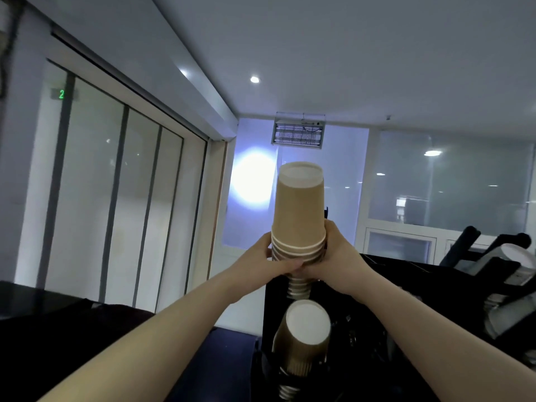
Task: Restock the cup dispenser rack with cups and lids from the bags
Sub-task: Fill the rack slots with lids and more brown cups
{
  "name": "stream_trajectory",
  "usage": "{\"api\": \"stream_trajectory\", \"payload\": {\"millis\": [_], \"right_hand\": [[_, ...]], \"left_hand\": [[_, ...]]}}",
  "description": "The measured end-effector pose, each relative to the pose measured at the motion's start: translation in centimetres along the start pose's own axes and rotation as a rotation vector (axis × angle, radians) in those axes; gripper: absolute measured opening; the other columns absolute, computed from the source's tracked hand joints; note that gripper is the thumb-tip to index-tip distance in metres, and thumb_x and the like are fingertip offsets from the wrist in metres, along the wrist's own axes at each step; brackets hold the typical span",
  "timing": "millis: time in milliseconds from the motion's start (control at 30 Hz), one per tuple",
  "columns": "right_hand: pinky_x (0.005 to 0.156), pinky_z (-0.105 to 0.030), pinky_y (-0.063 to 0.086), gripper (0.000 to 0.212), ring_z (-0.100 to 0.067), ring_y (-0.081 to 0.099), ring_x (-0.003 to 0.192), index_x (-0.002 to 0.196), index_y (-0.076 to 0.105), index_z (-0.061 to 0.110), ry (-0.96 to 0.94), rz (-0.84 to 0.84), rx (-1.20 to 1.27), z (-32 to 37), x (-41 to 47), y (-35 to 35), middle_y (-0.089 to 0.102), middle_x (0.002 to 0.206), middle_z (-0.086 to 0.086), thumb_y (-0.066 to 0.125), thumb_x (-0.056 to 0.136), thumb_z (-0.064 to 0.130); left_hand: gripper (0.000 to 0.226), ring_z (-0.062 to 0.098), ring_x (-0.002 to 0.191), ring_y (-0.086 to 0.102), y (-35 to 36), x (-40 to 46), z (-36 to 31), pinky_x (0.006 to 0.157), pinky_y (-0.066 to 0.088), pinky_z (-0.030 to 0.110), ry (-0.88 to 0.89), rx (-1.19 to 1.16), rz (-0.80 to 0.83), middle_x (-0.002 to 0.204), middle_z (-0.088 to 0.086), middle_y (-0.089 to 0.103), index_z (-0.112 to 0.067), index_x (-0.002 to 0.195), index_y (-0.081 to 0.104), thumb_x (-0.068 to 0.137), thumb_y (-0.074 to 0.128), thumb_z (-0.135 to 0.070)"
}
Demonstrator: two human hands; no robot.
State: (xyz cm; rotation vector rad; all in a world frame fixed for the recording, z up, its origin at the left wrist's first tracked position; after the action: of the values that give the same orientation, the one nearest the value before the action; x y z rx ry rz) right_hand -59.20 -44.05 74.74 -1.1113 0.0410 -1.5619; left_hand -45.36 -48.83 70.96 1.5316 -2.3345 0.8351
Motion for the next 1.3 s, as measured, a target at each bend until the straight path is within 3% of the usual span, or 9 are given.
{"api": "stream_trajectory", "payload": {"millis": [167, 333, 467, 600, 700, 867, 933, 1167, 1300], "right_hand": [[0.066, -0.006, 0.039, 0.090, 0.011, 0.053, 0.093, 0.122, 0.033, 0.038, 0.007, -0.028, -0.126, -0.8, -0.2, 0.3, 0.052, 0.103, 0.029, 0.090, 0.053, 0.027], [0.079, -0.023, 0.052, 0.073, -0.005, 0.064, 0.094, 0.118, 0.051, 0.028, 0.074, 0.087, -0.113, -1.3, 0.4, 1.0, 0.067, 0.102, 0.013, 0.088, 0.056, 0.014], [0.071, -0.016, 0.053, 0.060, -0.004, 0.066, 0.084, 0.108, 0.058, 0.028, 0.064, 0.136, -0.056, -1.2, 0.2, 0.6, 0.071, 0.095, 0.007, 0.082, 0.061, -0.001], [0.088, -0.032, 0.054, 0.064, -0.011, 0.065, 0.097, 0.125, 0.054, 0.021, 0.117, 0.128, -0.021, -1.8, -0.1, 0.5, 0.068, 0.108, 0.006, 0.080, 0.068, 0.009], [0.090, -0.035, 0.051, 0.065, -0.013, 0.063, 0.100, 0.127, 0.054, 0.020, 0.159, 0.125, -0.143, -2.3, -0.2, 0.9, 0.067, 0.112, 0.005, 0.082, 0.068, 0.019], [0.067, -0.020, 0.045, 0.061, -0.011, 0.061, 0.093, 0.124, 0.053, 0.019, 0.215, 0.076, -0.196, -2.6, -0.3, 2.3, 0.065, 0.105, 0.006, 0.075, 0.068, 0.018], [0.068, -0.020, 0.044, 0.063, -0.011, 0.060, 0.095, 0.127, 0.051, 0.020, 0.220, 0.079, -0.172, -2.6, -0.4, 2.4, 0.064, 0.108, 0.006, 0.074, 0.068, 0.017], [0.088, -0.030, 0.053, 0.053, -0.012, 0.064, 0.102, 0.124, 0.057, 0.023, 0.165, 0.001, 0.113, -1.0, -0.4, 0.1, 0.068, 0.108, 0.006, 0.060, 0.074, 0.004], [0.083, -0.017, 0.049, 0.065, 0.003, 0.060, 0.101, 0.124, 0.050, 0.037, 0.101, 0.025, 0.062, 1.1, 0.8, 0.4, 0.063, 0.112, 0.019, 0.082, 0.068, 0.028]], "left_hand": [[0.075, 0.005, 0.119, 0.052, 0.5, 0.3, 1.0, 0.099, 0.044, 0.026, -0.008, 0.017, 0.016, 0.131, -0.012, 0.055, -0.031, 0.140, 0.037, 0.077, 0.078, -0.033], [0.068, 0.000, 0.111, 0.056, 0.1, 0.3, 1.9, 0.091, 0.046, 0.020, -0.019, 0.013, 0.020, 0.123, -0.015, 0.059, -0.030, 0.132, 0.045, 0.074, 0.081, -0.032], [0.082, 0.001, 0.109, 0.057, -0.8, 0.1, 0.8, 0.080, 0.045, 0.014, 0.018, -0.038, -0.014, 0.123, -0.014, 0.057, -0.037, 0.135, 0.040, 0.065, 0.083, -0.043], [0.075, 0.006, 0.106, 0.061, -1.2, 0.1, -0.6, 0.086, 0.052, 0.024, 0.101, -0.070, -0.076, 0.120, -0.014, 0.060, -0.038, 0.131, 0.046, 0.064, 0.080, -0.041], [0.067, 0.007, 0.106, 0.061, -0.9, 0.0, 0.0, 0.086, 0.049, 0.022, 0.076, 0.032, -0.072, 0.119, -0.012, 0.060, -0.034, 0.132, 0.047, 0.074, 0.080, -0.034], [0.065, 0.008, 0.108, 0.059, -1.2, -0.3, 1.0, 0.093, 0.047, 0.027, 0.009, 0.112, -0.061, 0.116, -0.012, 0.061, -0.032, 0.134, 0.045, 0.077, 0.076, -0.036], [0.066, 0.009, 0.109, 0.059, -1.1, -0.4, 1.0, 0.092, 0.047, 0.027, 0.005, 0.138, -0.057, 0.119, -0.011, 0.059, -0.031, 0.136, 0.043, 0.078, 0.076, -0.036], [0.073, 0.000, 0.098, 0.057, -0.4, -0.8, 1.6, 0.067, 0.043, 0.012, -0.022, 0.063, -0.116, 0.113, -0.012, 0.057, -0.029, 0.129, 0.039, 0.071, 0.082, -0.031], [0.065, -0.009, 0.088, 0.061, 0.9, -0.7, 2.5, 0.061, 0.046, 0.005, 0.019, -0.008, -0.098, 0.101, -0.019, 0.064, -0.030, 0.116, 0.046, 0.066, 0.086, -0.020]]}}
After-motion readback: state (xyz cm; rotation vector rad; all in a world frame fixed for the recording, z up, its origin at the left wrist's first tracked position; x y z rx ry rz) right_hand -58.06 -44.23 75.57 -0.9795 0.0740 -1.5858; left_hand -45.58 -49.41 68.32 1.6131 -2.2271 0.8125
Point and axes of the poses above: each hand's wrist, its own x-axis towards the middle knuckle, its own y-axis out of the palm, z = x × y, the point moved 6 cm from there along x, towards the middle knuckle
